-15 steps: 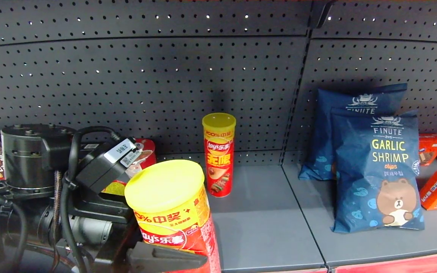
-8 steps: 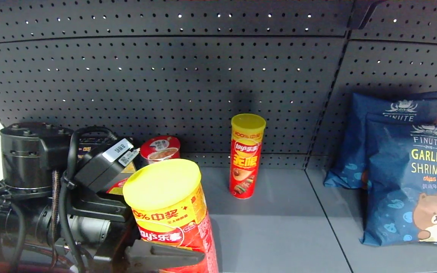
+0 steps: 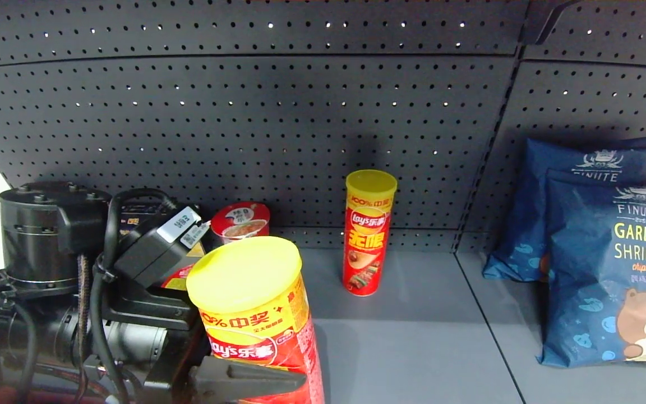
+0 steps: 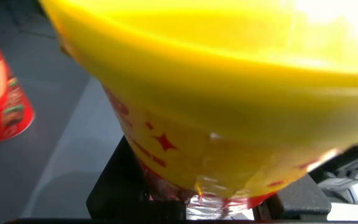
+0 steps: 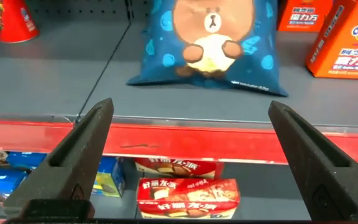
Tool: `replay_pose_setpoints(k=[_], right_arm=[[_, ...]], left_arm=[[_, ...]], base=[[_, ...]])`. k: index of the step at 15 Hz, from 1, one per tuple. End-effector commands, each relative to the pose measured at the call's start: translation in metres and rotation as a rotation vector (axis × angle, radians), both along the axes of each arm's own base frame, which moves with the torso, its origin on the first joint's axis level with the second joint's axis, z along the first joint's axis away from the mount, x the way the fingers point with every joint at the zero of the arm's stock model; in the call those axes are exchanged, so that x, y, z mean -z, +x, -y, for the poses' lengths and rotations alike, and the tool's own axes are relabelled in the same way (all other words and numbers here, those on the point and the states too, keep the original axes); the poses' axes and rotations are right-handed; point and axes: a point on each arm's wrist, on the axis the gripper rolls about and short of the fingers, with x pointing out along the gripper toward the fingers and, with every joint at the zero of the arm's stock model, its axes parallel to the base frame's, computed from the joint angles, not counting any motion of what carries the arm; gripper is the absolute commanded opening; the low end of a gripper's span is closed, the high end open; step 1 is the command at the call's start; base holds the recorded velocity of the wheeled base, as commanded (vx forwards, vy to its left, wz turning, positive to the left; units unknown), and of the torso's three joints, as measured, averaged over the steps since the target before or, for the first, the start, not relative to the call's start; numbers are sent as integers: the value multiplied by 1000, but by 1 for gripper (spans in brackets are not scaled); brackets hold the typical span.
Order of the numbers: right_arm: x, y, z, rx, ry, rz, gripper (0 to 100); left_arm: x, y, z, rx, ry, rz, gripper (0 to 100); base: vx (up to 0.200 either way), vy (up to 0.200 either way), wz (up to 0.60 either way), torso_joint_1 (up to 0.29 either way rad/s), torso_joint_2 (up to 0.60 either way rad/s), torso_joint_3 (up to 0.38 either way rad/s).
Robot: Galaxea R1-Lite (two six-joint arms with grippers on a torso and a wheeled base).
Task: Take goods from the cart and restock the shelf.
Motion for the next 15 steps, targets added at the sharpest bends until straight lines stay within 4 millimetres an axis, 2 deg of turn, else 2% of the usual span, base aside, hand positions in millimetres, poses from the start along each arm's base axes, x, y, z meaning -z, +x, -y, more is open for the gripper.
replay_pose_setpoints(k=[1,2,3,4,5,6,8,10,11,12,15], right_arm=[[-2,3,0,22,-5,-35,100],[-11,3,-1,18,-40,-25,100],[-57,7,-2,-92,-34,-7,100],[-83,19,-2,-120,-22,-39,100],[-110,30,-4,-222,-80,-29,100],[-123,38,-6,-321,-117,-39,100],[-150,73,-16,-446,-129,-94,100],[-161,99,-32,-569,-129,-149,100],[-161,102,-33,-577,-132,-156,100],[-161,118,-41,-601,-139,-207,100],[-152,142,-56,-650,-156,-255,100]], left_arm=[[0,0,0,1,0,-1,0],[-2,0,1,1,-3,6,0],[-3,0,2,8,-4,9,0],[-3,0,3,9,-4,9,0],[-2,0,3,9,-3,8,0],[-3,0,3,6,-4,11,0],[-2,0,3,5,-2,8,0],[-2,1,3,3,-3,10,0],[-2,1,3,3,-3,10,0],[-2,1,3,3,-2,7,0],[-3,1,1,-5,-3,8,0]], base=[[0,0,0,0,0,0],[0,0,0,0,0,0],[0,0,0,0,0,0],[0,0,0,0,0,0],[0,0,0,0,0,0],[0,0,0,0,0,0],[0,0,0,0,0,0],[0,0,0,0,0,0],[0,0,0,0,0,0],[0,0,0,0,0,0],[0,0,0,0,0,0]])
